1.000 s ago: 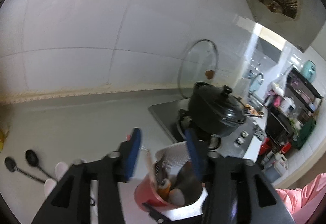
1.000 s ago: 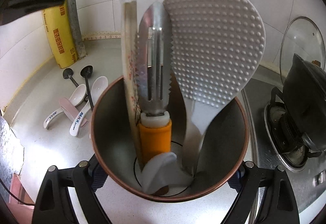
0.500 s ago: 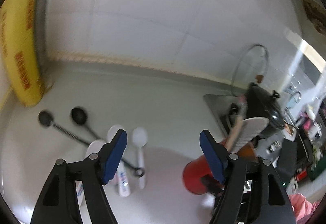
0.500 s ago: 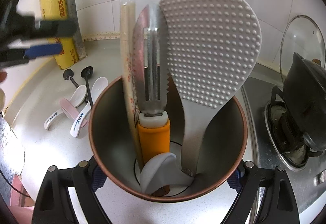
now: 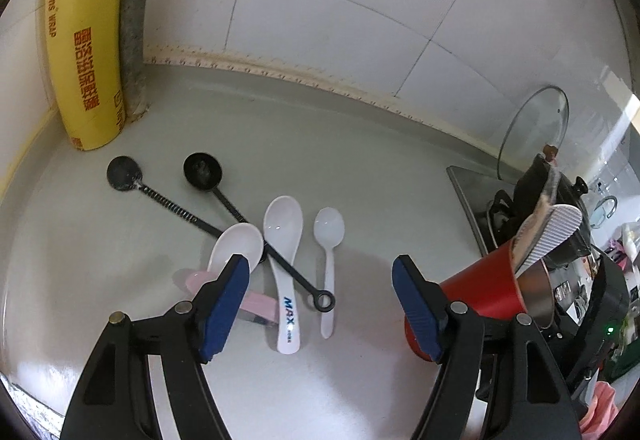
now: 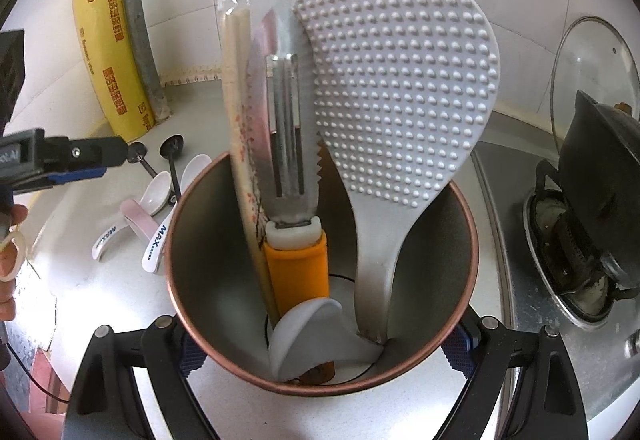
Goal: Organize utensils
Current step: 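Open the left gripper and move it toward the black ladles, then close the left gripper on the bowl of a black ladle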
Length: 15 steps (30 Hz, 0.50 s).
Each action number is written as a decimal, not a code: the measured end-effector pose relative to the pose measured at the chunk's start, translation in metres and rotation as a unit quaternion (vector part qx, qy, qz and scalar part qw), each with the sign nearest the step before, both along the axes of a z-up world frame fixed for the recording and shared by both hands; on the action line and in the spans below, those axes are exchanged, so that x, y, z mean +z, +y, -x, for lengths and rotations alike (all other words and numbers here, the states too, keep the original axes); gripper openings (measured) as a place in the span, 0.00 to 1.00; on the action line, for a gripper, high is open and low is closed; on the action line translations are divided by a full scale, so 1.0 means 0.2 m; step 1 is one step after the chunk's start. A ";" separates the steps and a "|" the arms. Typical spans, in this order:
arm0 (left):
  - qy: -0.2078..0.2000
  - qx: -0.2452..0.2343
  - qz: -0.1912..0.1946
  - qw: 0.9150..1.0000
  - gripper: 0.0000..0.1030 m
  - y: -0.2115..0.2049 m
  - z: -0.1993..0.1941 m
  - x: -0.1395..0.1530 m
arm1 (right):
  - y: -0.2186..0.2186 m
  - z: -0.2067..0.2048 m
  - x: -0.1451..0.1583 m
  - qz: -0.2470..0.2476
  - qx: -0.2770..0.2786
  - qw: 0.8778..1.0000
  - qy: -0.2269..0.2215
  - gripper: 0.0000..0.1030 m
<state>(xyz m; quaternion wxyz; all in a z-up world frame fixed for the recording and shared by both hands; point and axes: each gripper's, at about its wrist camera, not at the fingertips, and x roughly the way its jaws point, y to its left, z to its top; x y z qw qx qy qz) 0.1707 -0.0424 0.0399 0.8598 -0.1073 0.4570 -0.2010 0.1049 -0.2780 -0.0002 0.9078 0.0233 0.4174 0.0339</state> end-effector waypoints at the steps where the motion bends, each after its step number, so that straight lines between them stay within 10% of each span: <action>1: 0.002 0.002 -0.001 1.000 0.73 0.01 0.00 0.00 | 0.00 0.00 0.00 -0.001 0.000 1.000 0.000 0.91; 15: 0.020 0.028 -0.003 0.999 0.73 0.09 -0.02 -0.07 | 0.05 -0.04 0.00 0.020 0.002 1.000 -0.008 0.90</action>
